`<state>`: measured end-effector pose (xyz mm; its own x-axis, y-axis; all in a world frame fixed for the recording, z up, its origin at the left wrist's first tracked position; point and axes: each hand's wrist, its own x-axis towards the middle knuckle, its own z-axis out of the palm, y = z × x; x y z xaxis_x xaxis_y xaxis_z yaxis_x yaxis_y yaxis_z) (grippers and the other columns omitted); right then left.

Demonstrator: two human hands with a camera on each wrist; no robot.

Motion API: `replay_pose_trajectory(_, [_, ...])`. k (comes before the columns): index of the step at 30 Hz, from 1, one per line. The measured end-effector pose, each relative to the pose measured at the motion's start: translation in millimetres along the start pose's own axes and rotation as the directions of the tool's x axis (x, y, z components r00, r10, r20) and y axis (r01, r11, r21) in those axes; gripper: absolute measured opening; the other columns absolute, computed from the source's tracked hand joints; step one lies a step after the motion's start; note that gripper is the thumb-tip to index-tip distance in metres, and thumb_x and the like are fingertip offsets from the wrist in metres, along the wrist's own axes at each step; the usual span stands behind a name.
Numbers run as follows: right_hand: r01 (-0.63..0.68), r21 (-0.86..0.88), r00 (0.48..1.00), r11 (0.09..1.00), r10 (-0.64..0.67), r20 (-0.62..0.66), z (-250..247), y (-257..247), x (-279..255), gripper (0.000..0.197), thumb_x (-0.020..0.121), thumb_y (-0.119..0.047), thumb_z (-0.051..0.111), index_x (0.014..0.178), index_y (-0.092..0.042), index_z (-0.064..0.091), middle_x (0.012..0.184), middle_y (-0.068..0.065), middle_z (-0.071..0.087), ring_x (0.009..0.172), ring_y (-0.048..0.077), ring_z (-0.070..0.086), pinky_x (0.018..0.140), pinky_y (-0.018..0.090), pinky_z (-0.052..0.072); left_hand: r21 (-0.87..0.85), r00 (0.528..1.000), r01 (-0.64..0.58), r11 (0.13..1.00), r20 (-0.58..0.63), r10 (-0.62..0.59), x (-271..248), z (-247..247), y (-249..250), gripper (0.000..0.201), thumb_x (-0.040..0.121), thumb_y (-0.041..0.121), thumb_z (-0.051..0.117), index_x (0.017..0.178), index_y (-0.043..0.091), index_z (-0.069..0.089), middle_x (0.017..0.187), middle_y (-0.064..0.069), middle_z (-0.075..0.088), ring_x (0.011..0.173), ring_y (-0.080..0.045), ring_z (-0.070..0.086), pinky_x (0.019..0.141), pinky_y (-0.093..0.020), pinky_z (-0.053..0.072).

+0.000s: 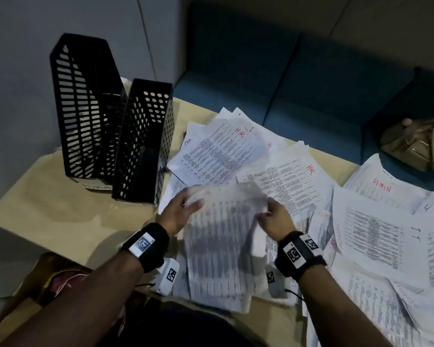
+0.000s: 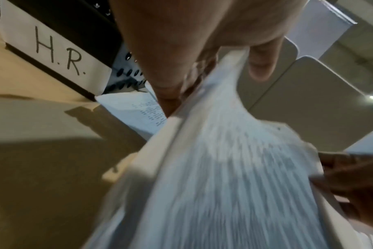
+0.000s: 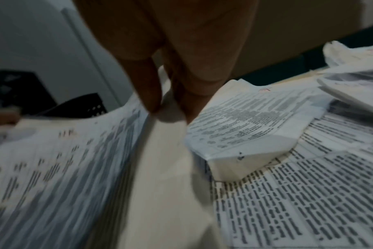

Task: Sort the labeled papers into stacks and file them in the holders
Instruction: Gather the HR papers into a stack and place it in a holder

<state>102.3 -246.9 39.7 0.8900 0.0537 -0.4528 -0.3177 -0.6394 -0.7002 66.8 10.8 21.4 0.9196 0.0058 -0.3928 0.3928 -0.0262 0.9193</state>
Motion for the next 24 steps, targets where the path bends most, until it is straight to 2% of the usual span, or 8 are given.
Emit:
replay_pose_trajectory(2, [0.037, 0.033, 0.988, 0.999, -0.042, 0.146, 5.8, -3.6, -0.6, 0.070, 0.081, 0.008, 0.056, 0.141, -0.019, 0.032, 0.121, 0.010, 0.058, 0.087, 0.033, 0.066, 0.071, 0.040, 0.058, 0.061, 0.998, -0.046, 0.997, -0.036, 0.048, 2.3, -1.2, 1.5, 0.039, 0.085, 0.058, 0.056, 0.120, 0.041, 0.057, 0.131, 0.007, 0.054, 0.124, -0.006, 0.047, 0.097, -0.021, 0.037])
replay_pose_trajectory(4, [0.085, 0.082, 0.990, 0.993, -0.093, 0.102, 9.4, -11.0, 2.8, 0.088, 0.082, 0.006, 0.061, 0.150, -0.024, 0.013, 0.123, 0.002, 0.045, 0.097, 0.027, 0.060, 0.067, 0.017, 0.052, 0.132, 0.994, -0.090, 0.987, -0.052, 0.097, 6.6, -0.8, -1.8, 0.026, 0.094, 0.040, 0.050, 0.118, 0.036, 0.060, 0.129, 0.008, 0.057, 0.123, -0.007, 0.048, 0.097, -0.020, 0.037])
replay_pose_trajectory(7, [0.175, -0.078, 0.985, 0.981, -0.173, 0.026, 15.5, -18.8, 13.5, 0.067, 0.086, -0.011, 0.066, 0.144, -0.023, 0.035, 0.130, 0.000, 0.052, 0.113, 0.017, 0.055, 0.090, 0.021, 0.048, 0.160, 0.996, -0.071, 0.985, -0.049, 0.080, 9.8, 5.4, -7.4, 0.015, 0.096, 0.026, 0.056, 0.101, 0.034, 0.067, 0.122, 0.008, 0.063, 0.117, -0.007, 0.054, 0.096, -0.024, 0.045])
replay_pose_trajectory(10, [0.187, -0.204, 0.982, 0.961, -0.179, 0.055, 20.8, -11.6, 19.2, 0.030, 0.091, -0.010, 0.059, 0.120, -0.015, 0.061, 0.107, 0.005, 0.068, 0.090, 0.015, 0.063, 0.071, 0.009, 0.045, 0.143, 0.995, -0.024, 0.989, -0.097, 0.038, 11.3, 4.3, -13.2, 0.016, 0.087, 0.042, 0.066, 0.097, 0.031, 0.069, 0.116, 0.008, 0.067, 0.110, -0.007, 0.059, 0.091, -0.028, 0.046])
replay_pose_trajectory(13, [0.133, -0.012, 0.987, 0.991, -0.133, -0.095, 17.8, -0.9, 22.7, 0.028, 0.090, -0.004, 0.055, 0.112, -0.020, 0.064, 0.091, 0.007, 0.068, 0.067, 0.015, 0.060, 0.054, 0.010, 0.045, 0.088, 0.995, -0.040, 0.995, -0.091, 0.048, 9.4, -3.3, -21.1, 0.050, 0.062, 0.065, 0.073, 0.102, 0.036, 0.065, 0.113, 0.009, 0.066, 0.104, -0.008, 0.062, 0.088, -0.027, 0.050])
replay_pose_trajectory(17, [0.086, 0.169, 0.979, 0.982, -0.052, -0.199, 20.1, 11.0, 26.3, 0.031, 0.090, -0.003, 0.053, 0.103, -0.029, 0.065, 0.078, 0.000, 0.065, 0.042, 0.007, 0.045, 0.045, 0.013, 0.040, 0.013, 0.997, -0.048, 0.999, -0.056, 0.049, 8.8, -3.5, -27.0, 0.070, 0.059, 0.048, 0.084, 0.120, 0.042, 0.050, 0.119, -0.003, 0.061, 0.109, -0.015, 0.061, 0.089, -0.031, 0.052])
replay_pose_trajectory(21, [0.056, 0.275, 0.982, 0.960, -0.003, -0.188, 22.5, 18.5, 33.5, 0.019, 0.093, -0.017, 0.055, 0.102, -0.028, 0.068, 0.108, 0.001, 0.065, 0.084, 0.006, 0.059, 0.081, 0.027, 0.045, 0.095, 0.991, 0.124, 0.988, -0.071, -0.117, -0.8, 0.4, -33.9, 0.030, 0.081, 0.030, 0.075, 0.107, 0.030, 0.060, 0.100, -0.003, 0.073, 0.096, -0.023, 0.069, 0.077, -0.030, 0.055])
replay_pose_trajectory(24, [-0.137, -0.121, 0.921, 0.983, 0.081, -0.381, 11.3, 37.2, 36.4, 0.036, 0.093, -0.034, 0.055, 0.126, -0.022, 0.058, 0.141, 0.011, 0.046, 0.124, 0.028, 0.048, 0.100, 0.040, 0.041, 0.208, 0.978, 0.131, 0.969, -0.185, -0.092, -4.0, -7.3, -36.7, 0.020, 0.089, 0.023, 0.068, 0.107, 0.018, 0.060, 0.096, 0.003, 0.069, 0.086, -0.013, 0.065, 0.074, -0.021, 0.048])
